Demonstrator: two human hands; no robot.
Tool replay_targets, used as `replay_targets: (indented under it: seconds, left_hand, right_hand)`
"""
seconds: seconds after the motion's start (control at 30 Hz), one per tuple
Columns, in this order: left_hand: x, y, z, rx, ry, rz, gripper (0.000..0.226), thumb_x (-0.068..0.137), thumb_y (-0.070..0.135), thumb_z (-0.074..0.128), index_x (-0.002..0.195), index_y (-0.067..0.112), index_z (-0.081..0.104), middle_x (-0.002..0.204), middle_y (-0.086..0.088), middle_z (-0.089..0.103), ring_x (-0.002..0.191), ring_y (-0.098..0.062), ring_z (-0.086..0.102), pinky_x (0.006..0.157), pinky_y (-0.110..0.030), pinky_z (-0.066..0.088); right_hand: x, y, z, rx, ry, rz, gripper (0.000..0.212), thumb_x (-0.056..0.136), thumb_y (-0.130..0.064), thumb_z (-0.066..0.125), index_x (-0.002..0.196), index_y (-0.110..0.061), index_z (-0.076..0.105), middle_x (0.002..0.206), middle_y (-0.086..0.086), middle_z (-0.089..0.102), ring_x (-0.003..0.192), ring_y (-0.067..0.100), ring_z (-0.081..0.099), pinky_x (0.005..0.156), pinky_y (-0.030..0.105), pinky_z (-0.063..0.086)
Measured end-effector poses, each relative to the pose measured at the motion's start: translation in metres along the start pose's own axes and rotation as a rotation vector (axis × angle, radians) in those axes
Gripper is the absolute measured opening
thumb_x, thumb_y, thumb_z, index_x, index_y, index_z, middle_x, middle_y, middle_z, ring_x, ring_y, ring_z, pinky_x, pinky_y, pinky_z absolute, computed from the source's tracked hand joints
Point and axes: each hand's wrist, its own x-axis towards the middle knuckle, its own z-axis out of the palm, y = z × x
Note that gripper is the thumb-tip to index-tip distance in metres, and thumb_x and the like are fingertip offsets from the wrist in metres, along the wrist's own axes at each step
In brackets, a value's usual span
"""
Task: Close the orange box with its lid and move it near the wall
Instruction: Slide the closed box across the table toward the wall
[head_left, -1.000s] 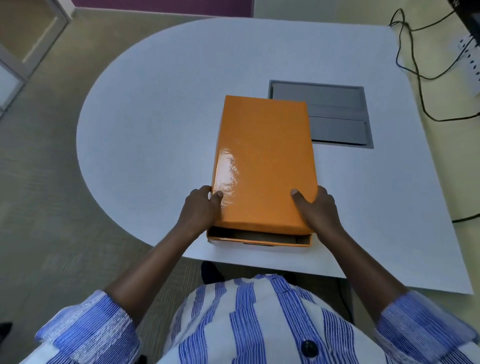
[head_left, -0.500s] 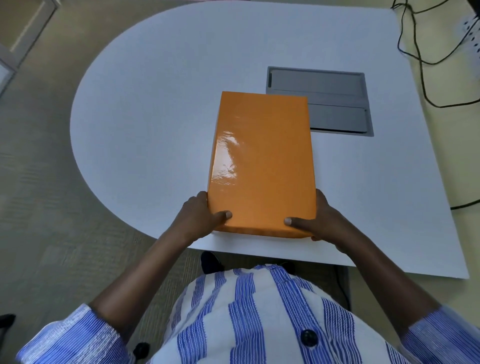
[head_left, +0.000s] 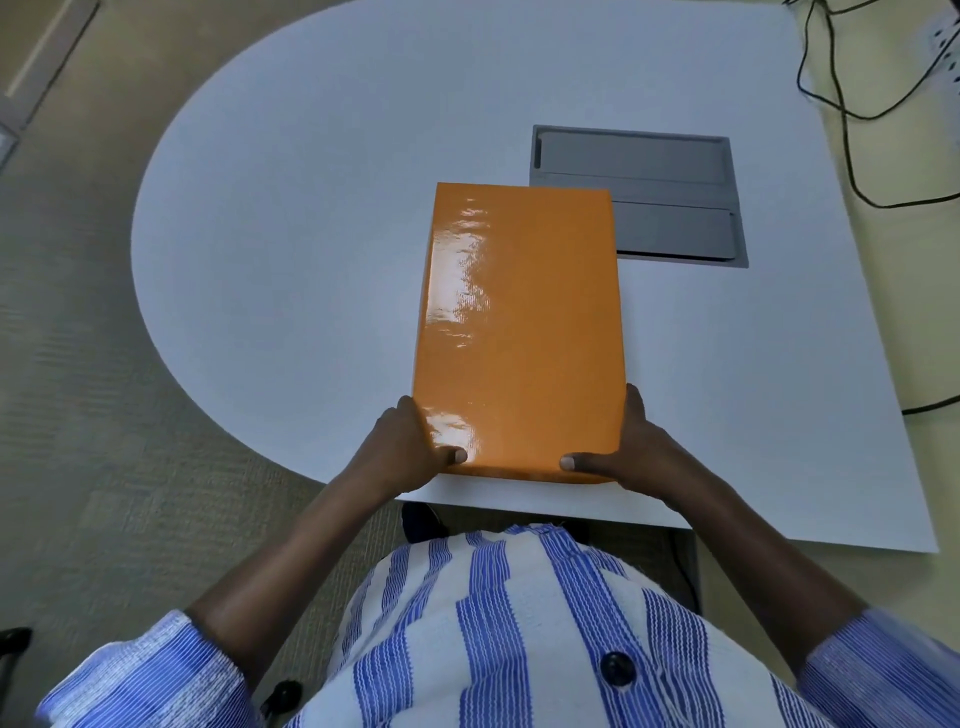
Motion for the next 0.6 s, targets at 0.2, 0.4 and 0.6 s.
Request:
replay_targets:
  seconds: [0.2, 0.4, 0.6]
  left_hand:
    - [0.009, 0.001, -0.007, 0.008, -0.093, -0.017, 0.071, 0.076, 0.048, 0.084, 0.125, 0.012, 0.048, 0.107, -0.001, 0.062, 0.077, -0.008, 0.055, 0.059, -0.02, 0.045]
    - [0.065, 0.037, -0.066, -0.493, -0.127, -0.103, 0.096, 0.073, 0.073, 0.068, 0.142, 0.01, 0.043, 0.135, -0.004, 0.059, 0.113, -0.029, 0.064, 0.081, -0.037, 0.058]
    - [0.137, 0.081, -0.091, -0.934, -0.07, -0.208, 0.097, 0.077, 0.073, 0.068, 0.153, 0.02, 0.038, 0.161, -0.014, 0.036, 0.142, -0.043, 0.041, 0.113, -0.057, 0.039]
  right_hand:
    - [0.005, 0.002, -0.004, 0.07, -0.04, 0.012, 0.124, 0.068, -0.049, 0.088, 0.157, -0.024, 0.004, 0.152, 0.004, 0.039, 0.132, 0.03, 0.048, 0.105, 0.049, 0.048]
    - [0.057, -0.039, -0.046, 0.491, 0.037, 0.072, 0.088, 0.064, -0.076, 0.071, 0.132, -0.023, 0.053, 0.121, -0.003, 0.067, 0.096, 0.013, 0.066, 0.068, 0.029, 0.051]
    - [0.131, -0.082, -0.08, 0.769, 0.118, 0.177, 0.065, 0.074, -0.072, 0.071, 0.113, -0.02, 0.062, 0.108, 0.004, 0.07, 0.09, 0.022, 0.069, 0.069, 0.039, 0.055]
